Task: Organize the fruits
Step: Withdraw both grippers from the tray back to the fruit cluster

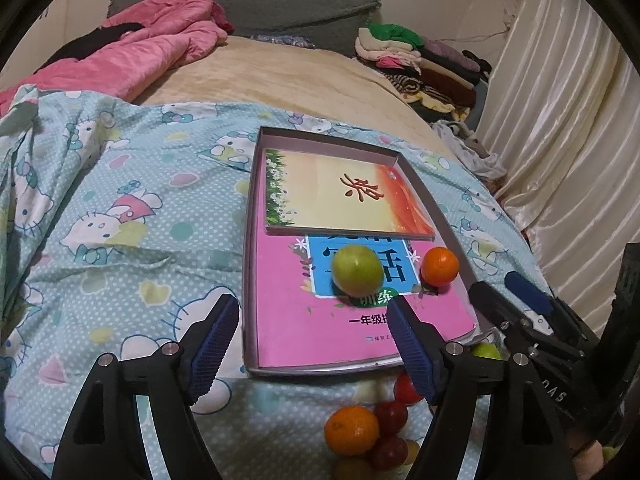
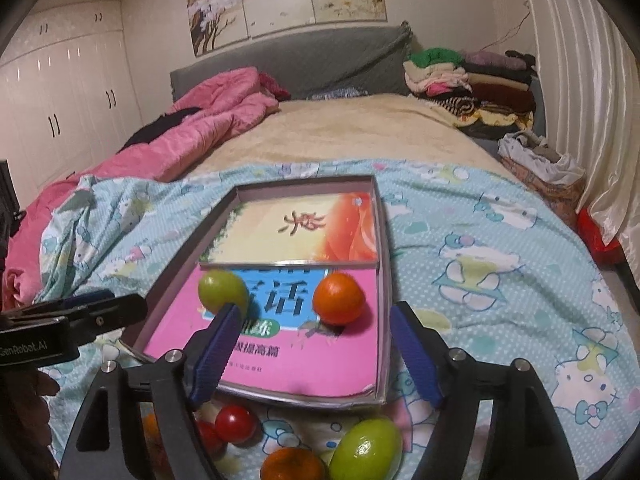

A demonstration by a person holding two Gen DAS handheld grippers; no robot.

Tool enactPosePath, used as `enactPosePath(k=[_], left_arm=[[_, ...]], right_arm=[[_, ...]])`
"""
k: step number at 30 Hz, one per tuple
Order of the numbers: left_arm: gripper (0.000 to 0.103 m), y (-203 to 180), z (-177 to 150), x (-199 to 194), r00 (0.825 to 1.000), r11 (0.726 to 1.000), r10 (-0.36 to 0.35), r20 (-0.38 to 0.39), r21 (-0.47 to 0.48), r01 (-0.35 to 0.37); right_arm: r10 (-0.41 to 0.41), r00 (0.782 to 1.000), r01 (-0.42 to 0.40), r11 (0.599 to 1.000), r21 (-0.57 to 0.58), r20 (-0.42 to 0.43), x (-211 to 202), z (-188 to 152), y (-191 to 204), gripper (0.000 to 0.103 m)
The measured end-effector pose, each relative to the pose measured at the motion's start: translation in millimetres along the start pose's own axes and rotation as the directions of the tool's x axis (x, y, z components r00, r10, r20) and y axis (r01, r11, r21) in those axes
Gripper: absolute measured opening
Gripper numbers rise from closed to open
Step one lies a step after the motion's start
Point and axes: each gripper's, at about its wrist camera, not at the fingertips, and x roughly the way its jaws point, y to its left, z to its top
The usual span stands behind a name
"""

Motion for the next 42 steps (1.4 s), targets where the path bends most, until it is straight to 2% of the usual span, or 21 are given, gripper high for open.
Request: enactPosePath(k=[2, 16, 29, 42], left_arm=[[0.078, 1.1, 0.3, -3.3, 1.0, 1.0, 0.004, 0.005, -0.004, -0.004], [0.078, 2.7, -4.4, -21.5, 1.0, 1.0, 0.016, 0.01, 0.01, -0.016], [0.08, -15.6, -18.4, -27.1, 1.0, 0.996, 0.017, -0.016, 0.084, -0.016], [0.08, -11.7, -24.2, -29.4, 0.998, 0.996, 0.002, -0.057, 0.088, 0.003]], right_arm=[[0.002, 1.0, -0.002, 1.0, 0.006, 0.017, -4.1, 1.8, -1.4, 0.082], [0.016, 0.998, -0.016, 1.0, -0.012, 0.062, -23.9, 2.7, 3.5, 0.087], [0.031, 0.999, -0.03, 0.999, -0.029, 0.038, -30.6, -6.0, 16.5, 0.089], [0.026, 0.999, -0.025, 0.998, -0.051, 0.025, -38.6, -12.2, 26.9, 0.092]])
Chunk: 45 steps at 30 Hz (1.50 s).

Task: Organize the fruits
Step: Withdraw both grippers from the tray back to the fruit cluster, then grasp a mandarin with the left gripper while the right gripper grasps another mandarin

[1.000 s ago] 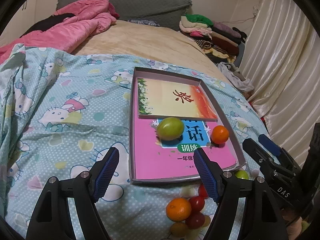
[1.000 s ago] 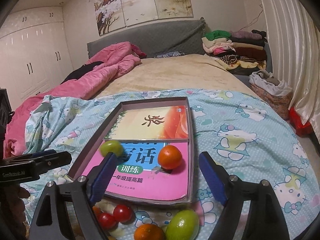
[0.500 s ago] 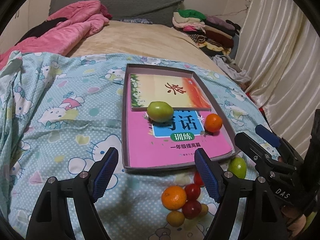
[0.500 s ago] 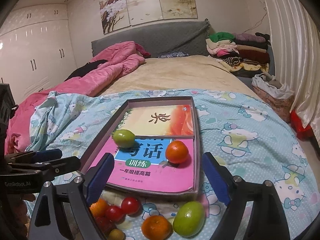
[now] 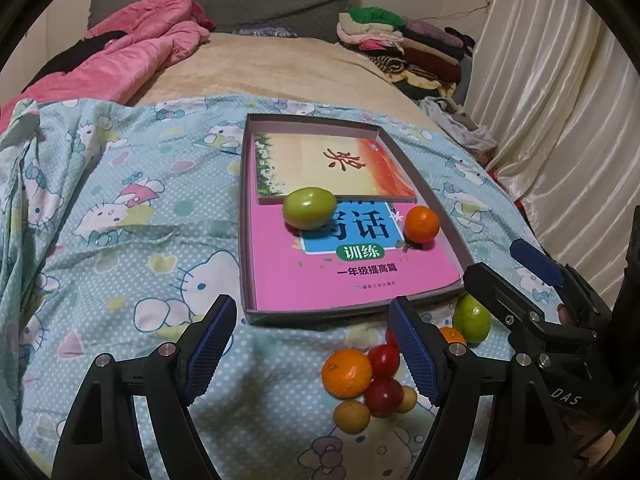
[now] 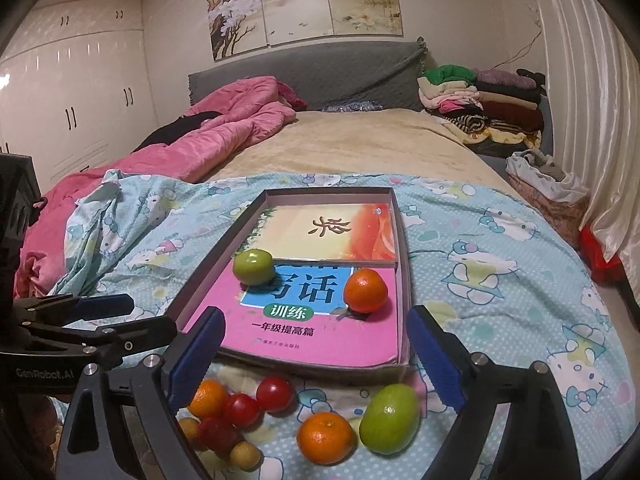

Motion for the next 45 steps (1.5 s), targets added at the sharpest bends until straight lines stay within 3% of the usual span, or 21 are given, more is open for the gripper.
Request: enactPosePath(k=[11, 30, 41, 45], left_arm=[[0.08, 6.6, -9.7, 8.0, 0.996, 1.0, -0.005, -0.091, -0.022, 0.003], [0.08, -1.3, -22.5, 13.3, 0.986, 1.0, -0.011, -0.169, 0.024, 0.016], [0.079, -6.1, -29.4, 25.9, 0.974, 0.998, -0.051, -0.223, 0.025, 0.058], [0.073, -7.6, -32.2, 31.6, 0.966, 0.997, -0.058, -0.251, 0.028, 0.067]], right_arm=[[-0.023, 0.998, 0.027, 0.998, 0.051, -0.067, -3.4, -11.8, -3.1, 0.092], [-0.012, 0.99, 0.025, 0.996, 0.091, -0.139, -9.5, -29.0, 0.8, 0.092], [-0.016, 0.976, 0.041, 0.993, 0.109, -0.216, -4.7, -39.8, -0.2, 0.092], [-0.014, 0.971, 0.041, 0.993, 0.108, -0.238, -2.9, -43.4, 0.6, 0.092]])
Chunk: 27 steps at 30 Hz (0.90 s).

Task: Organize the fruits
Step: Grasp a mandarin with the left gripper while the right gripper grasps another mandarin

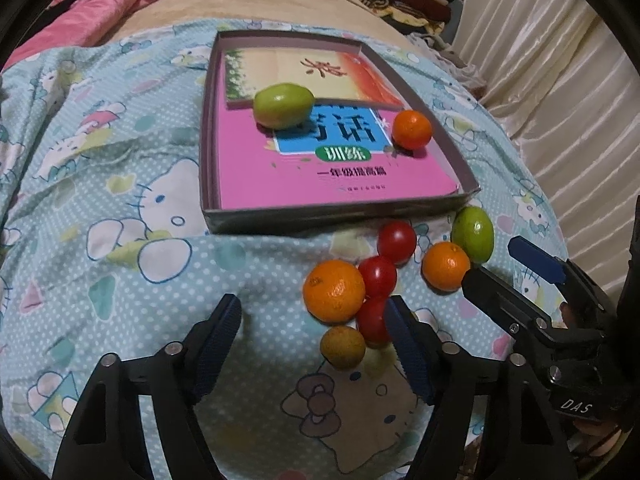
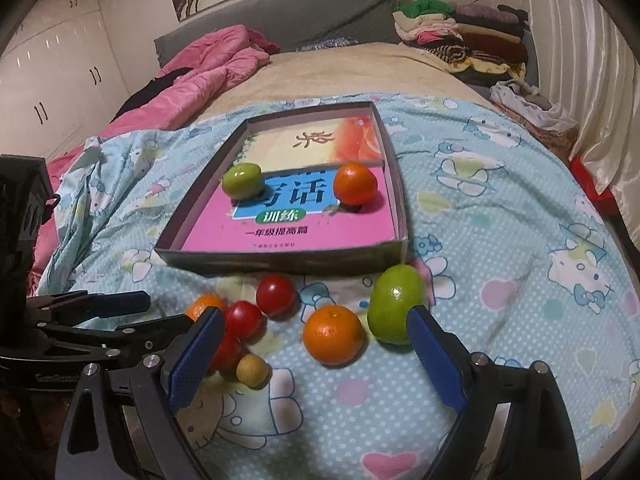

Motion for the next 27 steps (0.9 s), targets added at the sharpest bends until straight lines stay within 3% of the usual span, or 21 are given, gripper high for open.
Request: enactPosePath(k=[5, 8, 14, 23, 27], left_arm=[[0.071, -2.8, 1.4, 0.6, 1.0, 1.0, -0.013, 0.004, 0.011, 0.013], [0.055, -3.0, 1.4, 4.8, 1.0, 1.0, -0.017, -0.015, 0.015, 0.017], [0.053, -4.9, 0.9, 9.4, 0.999, 0.999, -0.024, -0.027, 0.021, 0.024], [0.045, -3.8, 3.3, 16.9, 0.999, 0.999, -0.028, -0.039, 0.022, 0.029], [0.045, -0.3, 8.9, 23.4, 0.997, 0.999, -0.052, -0.057, 0.0, 0.052]], right_arm=[[-0.019, 0.999, 0.02, 1.0, 0.019, -0.034, 4.8, -3.2, -2.6, 0.092], [-0.023, 0.998, 0.025, 0.999, 0.04, -0.058, 8.5, -5.1, -7.0, 0.092], [0.003, 0.996, 0.003, 0.998, 0.066, -0.09, 12.9, -8.5, -10.4, 0.091], [0.026, 0.991, -0.015, 0.997, 0.078, -0.134, 21.6, -12.0, -12.6, 0.07], [0.042, 0.987, -0.028, 0.996, 0.09, -0.155, 26.8, -14.3, -13.9, 0.054]])
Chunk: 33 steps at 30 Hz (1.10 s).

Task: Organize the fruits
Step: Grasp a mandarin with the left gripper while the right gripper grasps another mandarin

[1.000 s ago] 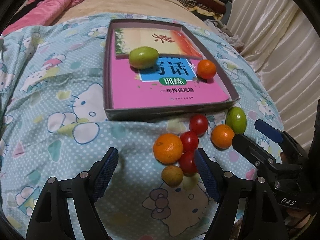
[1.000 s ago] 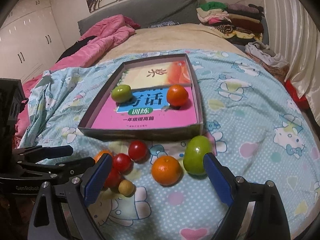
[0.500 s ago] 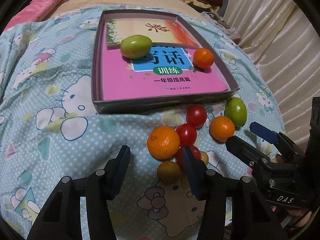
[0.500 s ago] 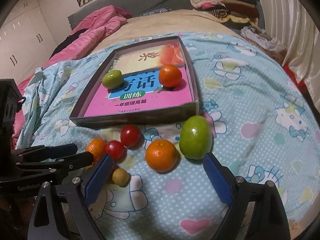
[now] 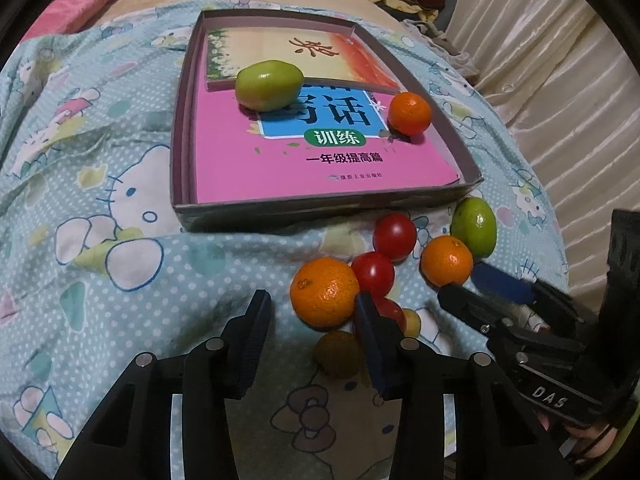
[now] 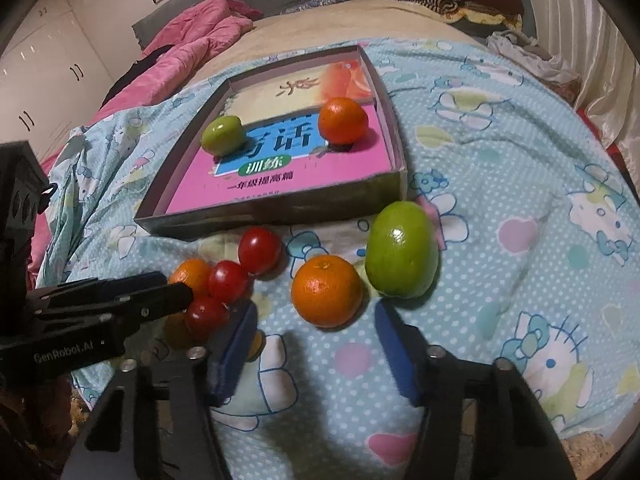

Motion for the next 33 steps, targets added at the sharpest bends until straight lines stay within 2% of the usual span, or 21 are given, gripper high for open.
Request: enactPosePath(k=[3, 8, 15, 21, 27, 33], left_arm=[[0.045, -0.9, 1.8, 3.8, 1.0, 1.0, -0.001, -0.013, 0.01, 0.001], [0.045, -4.5, 1.5, 16.1, 0.998, 0.999, 0.019, -0.057, 0.038, -0.017], [0.043, -7.6, 3.7, 21.5, 0.998, 0.999, 0.018, -0.056, 0.051, -0.015], [0.039, -12.1, 4.9, 24.2, 0.999, 0.998, 0.019, -0.045, 0.065, -0.016], [0.038, -9.7, 6.1, 23.5, 1.0, 0.999, -0.005, -0.03, 0.047, 0.007], [0.038, -7.6, 6.8, 7.0, 0.999, 0.999, -0.007, 0.039, 0.049, 0.005]], right_arm=[[0.002, 1.0, -0.002, 1.0, 0.008, -0.018, 4.9, 0.3, -1.2, 0.047], [0.015, 1.0, -0.014, 1.0, 0.02, -0.019, 11.1, 3.8, -4.6, 0.046], [-0.001, 1.0, 0.001, 1.0, 0.002, -0.026, 21.9, 10.6, -6.1, 0.041], [-0.034, 0.999, 0.032, 0.998, -0.058, -0.034, 30.9, 12.8, 1.6, 0.041], [-0.016, 1.0, 0.015, 0.998, -0.057, -0.019, 28.3, 13.1, -0.8, 0.039], [0.004, 1.0, -0.002, 0.998, -0.068, 0.029, 16.6, 14.2, 1.1, 0.039]])
